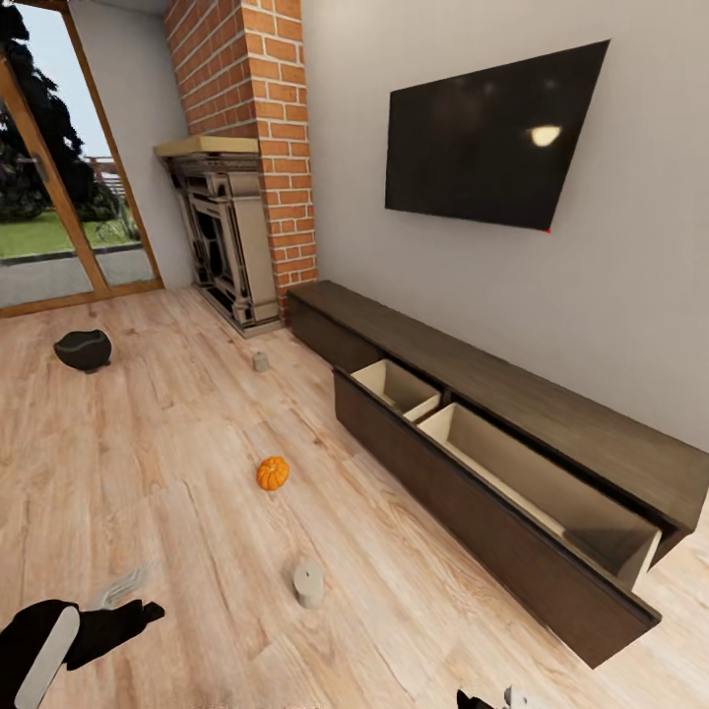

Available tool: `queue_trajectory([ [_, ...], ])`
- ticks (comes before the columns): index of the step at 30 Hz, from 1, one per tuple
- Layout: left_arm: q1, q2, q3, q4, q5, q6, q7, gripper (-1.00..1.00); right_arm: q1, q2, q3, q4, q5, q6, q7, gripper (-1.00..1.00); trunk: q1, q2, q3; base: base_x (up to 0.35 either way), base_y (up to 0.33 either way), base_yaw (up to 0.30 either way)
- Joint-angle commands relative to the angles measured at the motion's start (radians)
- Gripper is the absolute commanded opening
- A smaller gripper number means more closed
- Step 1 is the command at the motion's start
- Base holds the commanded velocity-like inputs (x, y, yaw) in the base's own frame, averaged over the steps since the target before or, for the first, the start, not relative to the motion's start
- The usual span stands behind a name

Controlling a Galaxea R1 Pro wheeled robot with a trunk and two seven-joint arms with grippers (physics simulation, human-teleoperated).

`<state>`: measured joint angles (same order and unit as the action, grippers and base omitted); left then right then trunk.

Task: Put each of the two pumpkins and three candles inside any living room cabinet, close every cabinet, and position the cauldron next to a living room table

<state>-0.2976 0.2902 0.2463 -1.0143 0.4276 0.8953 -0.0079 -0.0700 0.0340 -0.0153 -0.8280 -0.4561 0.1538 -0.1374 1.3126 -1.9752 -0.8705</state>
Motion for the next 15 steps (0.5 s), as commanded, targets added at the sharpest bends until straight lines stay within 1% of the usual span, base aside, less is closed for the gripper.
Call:
queue_trajectory([
  [1, 0.0, -0.006, -0.001, 0.0, -0.006, -0.006, 0.023, 1.0, -0.001, 0.007, 0.016, 0.0, 0.008, 0.0, -0.045, 1.0, -0.004, 0.007, 0.002, 0.0, 0.0, 0.252],
  [3, 0.0, -0.022, -0.002, 0.0, -0.013, -0.021, 0.076, 1.0, -0.004, 0.017, 0.049, -0.001, 0.038, 0.0, -0.134, 1.0, -0.012, 0.021, 0.007, 0.0, 0.0, 0.251],
  [4, 0.0, -0.03, -0.002, 0.001, -0.016, -0.036, 0.117, 1.0, -0.012, 0.026, 0.071, -0.001, 0.062, 0.0, -0.194, 1.0, -0.015, 0.028, 0.009, 0.0, 0.0, 0.249],
  [5, 0.0, -0.032, -0.002, 0.002, -0.016, -0.04, 0.129, 1.0, -0.015, 0.031, 0.077, -0.001, 0.069, 0.002, -0.212, 1.0, -0.019, 0.035, 0.011, 0.0, 0.0, 0.248],
  [7, 0.0, -0.036, -0.001, 0.005, -0.017, -0.058, 0.163, 1.0, -0.027, 0.054, 0.097, -0.001, 0.084, 0.008, -0.281, 1.0, -0.027, 0.049, 0.015, 0.0, 0.0, 0.246],
  [9, 0.0, -0.037, -0.001, 0.019, -0.015, -0.081, 0.176, 1.0, -0.035, 0.07, 0.107, 0.001, 0.089, 0.012, -0.341, 1.0, -0.035, 0.063, 0.02, 0.0, 0.0, 0.242],
  [10, 0.0, -0.038, -0.002, 0.041, -0.014, -0.106, 0.18, 1.0, -0.037, 0.075, 0.11, 0.002, 0.089, 0.013, -0.363, 1.0, -0.038, 0.07, 0.022, 0.0, 0.0, 0.235],
  [11, 0.0, -0.038, -0.002, 0.076, -0.014, -0.144, 0.182, 1.0, -0.042, 0.078, 0.112, 0.003, 0.09, 0.016, -0.379, 1.0, -0.042, 0.077, 0.024, 0.0, 0.0, 0.23],
  [12, 0.0, -0.038, -0.002, 0.128, -0.015, -0.201, 0.183, 1.0, -0.045, 0.083, 0.114, 0.003, 0.09, 0.023, -0.388, 1.0, -0.046, 0.084, 0.026, 0.0, 0.0, 0.225],
  [13, 0.0, -0.037, -0.003, 0.214, -0.015, -0.294, 0.184, 1.0, -0.048, 0.091, 0.119, 0.003, 0.091, 0.037, -0.396, 1.0, -0.05, 0.091, 0.028, 0.0, 0.0, 0.218],
  [15, 0.0, -0.038, -0.002, 0.306, -0.016, -0.408, 0.185, 1.0, -0.05, 0.096, 0.129, 0.005, 0.091, 0.049, -0.4, 1.0, -0.058, 0.105, 0.032, 0.0, 0.0, 0.214],
])
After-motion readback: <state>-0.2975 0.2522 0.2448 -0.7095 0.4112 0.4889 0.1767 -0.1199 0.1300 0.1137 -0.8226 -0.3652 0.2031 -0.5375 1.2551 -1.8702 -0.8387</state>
